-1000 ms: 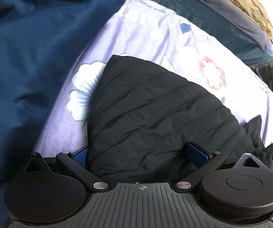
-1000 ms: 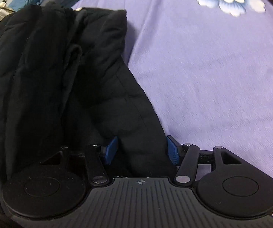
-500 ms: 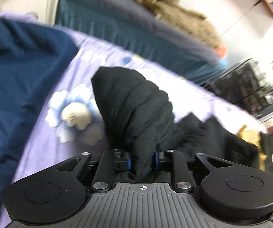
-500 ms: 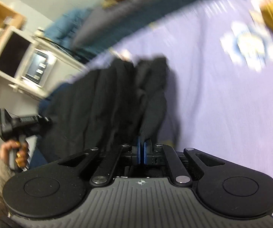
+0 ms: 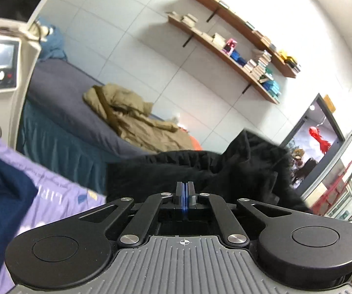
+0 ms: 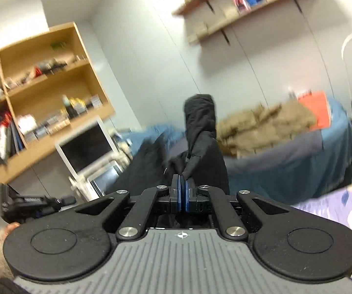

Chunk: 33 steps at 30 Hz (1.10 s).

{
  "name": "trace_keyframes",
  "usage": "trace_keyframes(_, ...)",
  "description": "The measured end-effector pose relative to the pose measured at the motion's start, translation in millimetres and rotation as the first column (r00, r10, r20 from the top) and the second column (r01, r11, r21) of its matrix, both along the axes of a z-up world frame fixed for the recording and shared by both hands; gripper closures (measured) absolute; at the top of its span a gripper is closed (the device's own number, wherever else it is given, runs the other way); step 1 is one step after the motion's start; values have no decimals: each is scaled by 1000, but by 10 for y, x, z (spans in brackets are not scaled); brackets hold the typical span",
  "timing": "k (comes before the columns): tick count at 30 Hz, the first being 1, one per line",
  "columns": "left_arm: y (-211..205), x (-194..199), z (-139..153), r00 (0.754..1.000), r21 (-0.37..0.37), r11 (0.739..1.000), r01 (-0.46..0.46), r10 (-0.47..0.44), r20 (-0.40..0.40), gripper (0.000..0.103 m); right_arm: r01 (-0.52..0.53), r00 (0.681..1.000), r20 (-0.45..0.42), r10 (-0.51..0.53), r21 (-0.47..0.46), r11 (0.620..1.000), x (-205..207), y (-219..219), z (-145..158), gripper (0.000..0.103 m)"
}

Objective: Fold large clothes
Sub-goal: 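Grasp the jacket with the left gripper and lift it with both grippers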

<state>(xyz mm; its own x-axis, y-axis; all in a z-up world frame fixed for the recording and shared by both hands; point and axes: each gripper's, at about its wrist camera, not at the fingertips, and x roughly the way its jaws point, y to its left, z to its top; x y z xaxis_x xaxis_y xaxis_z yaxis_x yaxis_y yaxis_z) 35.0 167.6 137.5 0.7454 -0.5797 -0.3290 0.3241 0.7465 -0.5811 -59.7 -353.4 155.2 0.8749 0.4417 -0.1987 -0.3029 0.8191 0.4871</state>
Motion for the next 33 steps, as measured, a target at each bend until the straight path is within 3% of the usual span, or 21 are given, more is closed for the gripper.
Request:
trace_keyframes(3,-47,-87,-285,996,50,999,-11,16,-90,76,-57,998,19,57,-9,998,-269,-124,194,98)
trace_keyframes(5,-90,-138,-507,987,71,997,-34,45,-157,76,-96,995,-3,96,-113,989,-374,-52,156,98)
trace_keyframes(6,-126,-138,-663,979,31,999,-24,30,-204,76,-97,995,-32,93,-147,984,-402,-44,84,98)
trace_keyframes(9,-275,-131,-1028,949,-18,1000,-2,-4,-317,69,-92,981,-179,80,-58,994,-283,-26,-404,98)
trace_keyframes(11,-459,-122,-1204,928,18,999,33,-24,-371,50,-24,964,-267,6,-62,998,-183,-7,-667,98)
trace_keyframes(12,-549,-106,-1277,921,34,998,58,-40,-388,29,18,953,-302,-32,-50,999,-148,-44,-779,98)
trace_keyframes(13,-647,-79,-1318,916,54,995,82,-54,-397,13,46,943,-328,-55,-36,998,-116,-100,-869,98)
trace_keyframes(15,-777,-49,-1349,916,84,990,113,-71,-395,0,84,933,-352,-82,-8,996,-84,-125,-987,98)
trace_keyframes(18,-946,24,-1399,919,142,980,141,-77,-387,0,132,929,-339,-150,-77,988,-103,-136,-1045,98)
trace_keyframes(23,-1079,113,-1451,939,306,940,151,-40,-341,0,270,893,-366,-263,-35,962,-103,-408,-1023,98)
trace_keyframes(25,-1162,89,-1473,955,410,892,188,-69,-289,0,311,877,-376,-299,-31,950,-89,-544,-1091,97)
trace_keyframes(27,-1293,17,-1499,962,522,815,251,-149,-230,0,327,869,-384,-313,-29,945,-109,-614,-1110,97)
trace_keyframes(29,-1461,-29,-1631,952,637,707,307,-239,-193,0,338,859,-399,-320,-27,941,-110,-649,-1142,97)
trace_keyframes(31,-1656,-67,-1786,927,735,582,349,-330,-179,0,344,854,-406,-326,-30,939,-106,-657,-1156,97)
trace_keyframes(32,-1745,-80,-1851,918,771,533,349,-359,-168,0,346,852,-410,-326,-27,938,-98,-662,-1163,97)
trace_keyframes(33,-1827,-76,-1908,914,796,502,338,-378,-150,0,348,850,-414,-325,-22,937,-80,-674,-1162,97)
